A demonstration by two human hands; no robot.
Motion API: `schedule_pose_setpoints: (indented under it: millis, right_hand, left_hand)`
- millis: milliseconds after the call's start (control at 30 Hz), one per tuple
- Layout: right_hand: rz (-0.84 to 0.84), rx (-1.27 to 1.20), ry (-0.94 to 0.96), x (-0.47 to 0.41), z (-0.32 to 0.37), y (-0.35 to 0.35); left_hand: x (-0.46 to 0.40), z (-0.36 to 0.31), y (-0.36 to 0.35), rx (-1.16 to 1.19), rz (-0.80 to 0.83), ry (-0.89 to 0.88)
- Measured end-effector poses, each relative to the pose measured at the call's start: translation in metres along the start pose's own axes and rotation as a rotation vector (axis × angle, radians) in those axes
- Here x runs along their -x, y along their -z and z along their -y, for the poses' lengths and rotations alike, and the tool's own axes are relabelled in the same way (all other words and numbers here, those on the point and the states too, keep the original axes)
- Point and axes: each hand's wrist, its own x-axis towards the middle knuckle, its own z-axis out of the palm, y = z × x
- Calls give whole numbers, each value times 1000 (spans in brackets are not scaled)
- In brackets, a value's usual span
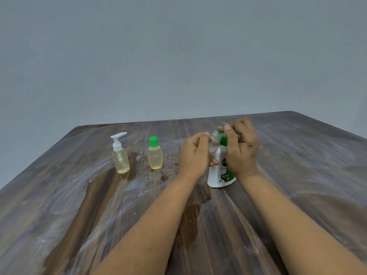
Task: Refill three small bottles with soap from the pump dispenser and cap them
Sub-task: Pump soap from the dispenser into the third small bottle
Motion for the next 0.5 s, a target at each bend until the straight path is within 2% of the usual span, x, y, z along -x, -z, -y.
schedule_pose_setpoints:
  millis: [133, 267, 500]
  right_hand:
    - [10, 62, 16, 1, -1, 0]
    - [7, 15, 47, 2, 1, 3]
    - [-33, 129, 65, 2, 1, 0]
  left_hand:
    - [1, -1, 0, 3, 0, 0]
    - [0, 0, 0, -17, 3, -8]
    - [0, 1, 0, -9, 3, -4]
